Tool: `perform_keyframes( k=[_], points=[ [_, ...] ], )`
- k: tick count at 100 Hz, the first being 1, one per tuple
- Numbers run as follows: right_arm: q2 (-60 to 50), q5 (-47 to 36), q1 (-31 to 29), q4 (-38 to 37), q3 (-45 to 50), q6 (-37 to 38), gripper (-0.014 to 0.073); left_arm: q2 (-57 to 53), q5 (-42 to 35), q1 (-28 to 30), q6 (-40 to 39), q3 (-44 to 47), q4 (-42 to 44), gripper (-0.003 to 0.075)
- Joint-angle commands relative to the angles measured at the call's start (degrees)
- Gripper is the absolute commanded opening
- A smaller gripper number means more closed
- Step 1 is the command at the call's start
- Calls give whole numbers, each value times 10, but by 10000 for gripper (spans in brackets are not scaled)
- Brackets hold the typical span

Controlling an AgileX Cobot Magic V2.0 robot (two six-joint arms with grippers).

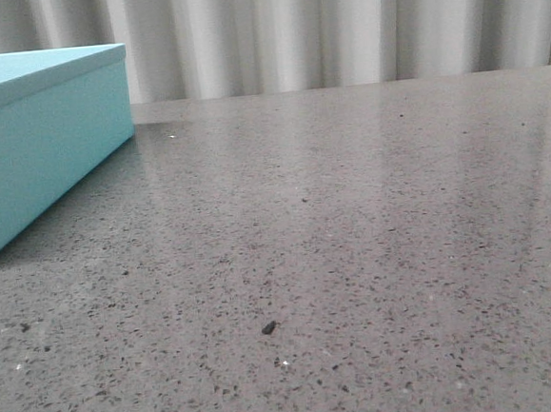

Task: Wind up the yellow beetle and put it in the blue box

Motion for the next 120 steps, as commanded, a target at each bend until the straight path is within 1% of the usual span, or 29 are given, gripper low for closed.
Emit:
perform_keyframes(
  k=[1, 10, 57, 77, 89, 97, 99, 105, 110, 120],
  points=[
    [8, -83, 1, -8, 11, -6, -53, 4, -40, -5, -4, -15, -15, -21],
    [8, -98, 1, -8, 16, -6, -53, 4, -40, -5, -4, -15, -15, -21],
    [8, -98, 1, -8, 17, -6, -53, 4, -40, -5, -4, -15, -15, -21],
    [8, -98, 1, -8, 17, -6, -53, 4, -49, -5, -4, 13, -17, -21],
    [8, -95, 1, -8, 23, -6, -53, 4, -117, -5, -4, 44, 5, -21],
    [8, -94, 1, -8, 30, -6, -53, 4, -184, -5, -4, 63, 37, -21],
    [8, -92, 1, -8, 31, -6, -53, 4, -212, -5, -4, 68, 51, -21],
    [8, -91, 1, -8, 37, -6, -53, 4, -253, -5, -4, 80, 80, -21],
    [8, -91, 1, -8, 44, -6, -53, 4, -275, -5, -4, 88, 101, -21],
    [8, -92, 0, -8, 64, -6, -53, 4, -277, -5, -4, 105, 148, -21]
  ],
)
